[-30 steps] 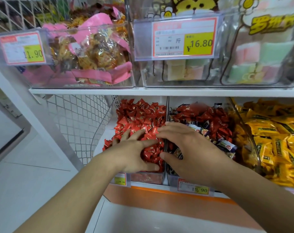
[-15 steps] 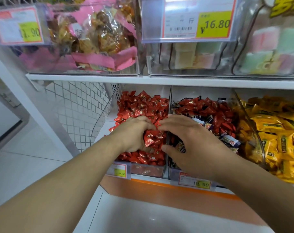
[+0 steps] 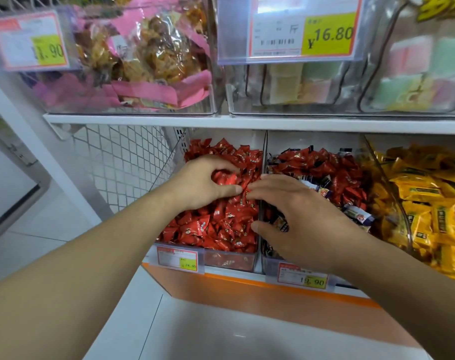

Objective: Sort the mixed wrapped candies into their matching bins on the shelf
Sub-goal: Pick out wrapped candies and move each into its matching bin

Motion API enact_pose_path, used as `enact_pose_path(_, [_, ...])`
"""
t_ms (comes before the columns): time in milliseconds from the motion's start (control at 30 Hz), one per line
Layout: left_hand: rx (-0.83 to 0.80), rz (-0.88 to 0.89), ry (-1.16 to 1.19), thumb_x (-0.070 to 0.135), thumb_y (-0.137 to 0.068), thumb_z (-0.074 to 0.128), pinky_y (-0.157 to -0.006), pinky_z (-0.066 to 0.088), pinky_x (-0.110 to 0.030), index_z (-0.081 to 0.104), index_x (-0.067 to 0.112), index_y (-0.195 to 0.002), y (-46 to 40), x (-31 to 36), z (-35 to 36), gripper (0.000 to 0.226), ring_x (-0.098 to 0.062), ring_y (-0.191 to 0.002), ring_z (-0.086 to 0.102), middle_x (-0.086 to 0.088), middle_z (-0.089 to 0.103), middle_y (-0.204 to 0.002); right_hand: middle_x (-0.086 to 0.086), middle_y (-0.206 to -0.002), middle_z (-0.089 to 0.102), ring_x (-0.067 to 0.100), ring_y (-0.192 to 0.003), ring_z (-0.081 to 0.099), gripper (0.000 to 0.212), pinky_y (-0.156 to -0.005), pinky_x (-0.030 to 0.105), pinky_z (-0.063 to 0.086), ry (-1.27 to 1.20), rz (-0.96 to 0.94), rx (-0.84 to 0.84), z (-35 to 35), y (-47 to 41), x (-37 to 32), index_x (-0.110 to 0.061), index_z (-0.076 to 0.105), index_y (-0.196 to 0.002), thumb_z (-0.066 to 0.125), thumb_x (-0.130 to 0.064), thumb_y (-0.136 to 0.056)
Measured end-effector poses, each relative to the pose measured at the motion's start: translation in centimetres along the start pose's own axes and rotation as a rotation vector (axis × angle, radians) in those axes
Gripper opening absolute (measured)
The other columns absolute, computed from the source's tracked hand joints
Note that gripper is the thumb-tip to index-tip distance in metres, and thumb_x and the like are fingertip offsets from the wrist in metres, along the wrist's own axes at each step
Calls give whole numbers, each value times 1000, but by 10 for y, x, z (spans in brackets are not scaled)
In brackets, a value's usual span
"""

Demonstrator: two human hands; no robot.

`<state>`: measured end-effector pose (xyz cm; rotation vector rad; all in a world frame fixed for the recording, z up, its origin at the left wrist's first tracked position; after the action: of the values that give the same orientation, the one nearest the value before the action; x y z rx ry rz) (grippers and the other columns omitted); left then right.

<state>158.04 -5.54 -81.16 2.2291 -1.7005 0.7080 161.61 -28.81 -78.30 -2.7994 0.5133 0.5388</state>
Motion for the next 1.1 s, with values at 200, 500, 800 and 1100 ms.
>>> enact_pose_path(200, [-270, 95, -245, 77, -80, 64, -126, 22, -52, 46, 51, -147, 24, 21, 11, 74, -18, -156, 11, 19, 18, -167, -24, -159, 34, -7, -150, 8, 54, -102, -3, -9, 3, -2, -10, -1, 1, -1, -38, 45, -152, 58, -48, -100])
enact_pose_path(500, [-348, 164, -499, 59, -87, 69, -114, 22, -74, 54, 42, -141, 27, 15, 40, 59, -24, -153, 1, 21, 9, -163, -23, -157, 37, -9, -149, 10, 51, -103, -5, -5, -15, -9, 2, 1, 1, 0, -35, 50, -148, 61, -44, -100])
enact_pose_path(800, [-226, 81, -448, 68, -87, 65, -120, 21, -64, 63, 47, -126, 1, -1, 23, 44, -30, -153, 12, 20, 23, -164, -25, -158, 35, -10, -148, 9, 56, -103, -4, -6, 3, 0, -9, 0, 0, 1, -38, 46, -151, 61, -48, -99])
enact_pose_path(1100, [-225, 264, -310, 72, -82, 66, -124, 12, -59, 54, 50, -140, 30, 16, 17, 62, -17, -154, 9, 23, 22, -164, -24, -159, 34, -8, -150, 10, 54, -107, 1, -4, -2, -1, -11, -1, 0, -1, -37, 46, -151, 58, -48, -100])
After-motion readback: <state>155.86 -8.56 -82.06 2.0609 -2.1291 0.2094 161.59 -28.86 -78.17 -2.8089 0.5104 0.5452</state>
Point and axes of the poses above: each hand's wrist, its own y-axis away from the middle knuckle, its own z-axis out of the palm, x = y × z, the point moved 3 cm from there along -y, towards the middle knuckle
